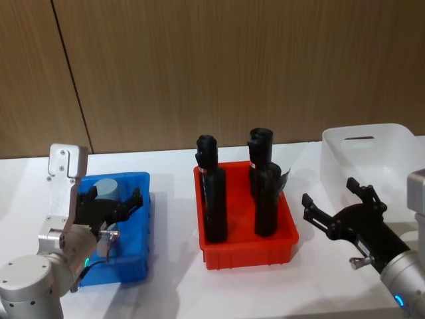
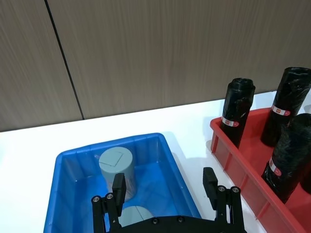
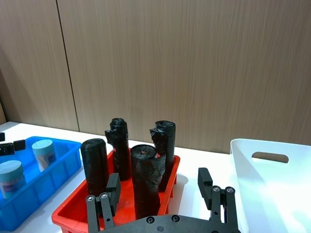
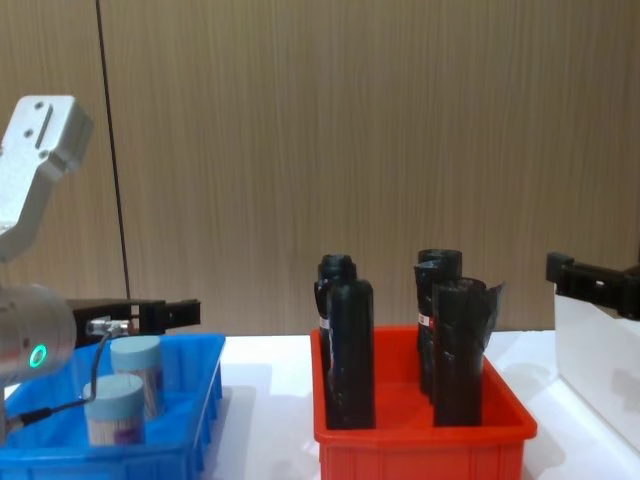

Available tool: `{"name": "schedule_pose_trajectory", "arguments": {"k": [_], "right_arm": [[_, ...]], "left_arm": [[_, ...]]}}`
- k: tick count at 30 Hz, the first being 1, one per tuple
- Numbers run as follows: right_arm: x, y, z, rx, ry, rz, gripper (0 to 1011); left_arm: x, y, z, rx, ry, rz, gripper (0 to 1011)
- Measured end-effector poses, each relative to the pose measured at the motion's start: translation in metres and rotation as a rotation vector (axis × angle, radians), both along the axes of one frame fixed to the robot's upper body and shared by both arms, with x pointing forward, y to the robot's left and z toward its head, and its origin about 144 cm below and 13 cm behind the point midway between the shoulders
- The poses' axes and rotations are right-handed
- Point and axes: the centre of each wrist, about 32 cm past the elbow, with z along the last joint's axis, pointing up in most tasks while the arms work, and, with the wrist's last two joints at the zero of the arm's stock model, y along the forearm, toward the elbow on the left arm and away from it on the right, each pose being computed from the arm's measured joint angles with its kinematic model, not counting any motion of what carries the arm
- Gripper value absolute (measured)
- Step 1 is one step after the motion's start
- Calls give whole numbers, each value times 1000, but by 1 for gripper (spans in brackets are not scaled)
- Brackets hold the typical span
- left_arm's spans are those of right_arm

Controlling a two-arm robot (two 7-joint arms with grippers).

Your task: Pick the cotton swabs from the blue box and place them into the white box.

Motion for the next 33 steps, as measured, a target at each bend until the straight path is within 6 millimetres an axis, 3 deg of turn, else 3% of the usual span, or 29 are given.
{"name": "schedule_pose_trajectory", "arguments": {"k": [33], "right_arm": [[0, 0, 0, 0, 0, 0, 1001]], "left_arm": [[6, 8, -14, 3, 151, 97, 1004]]}}
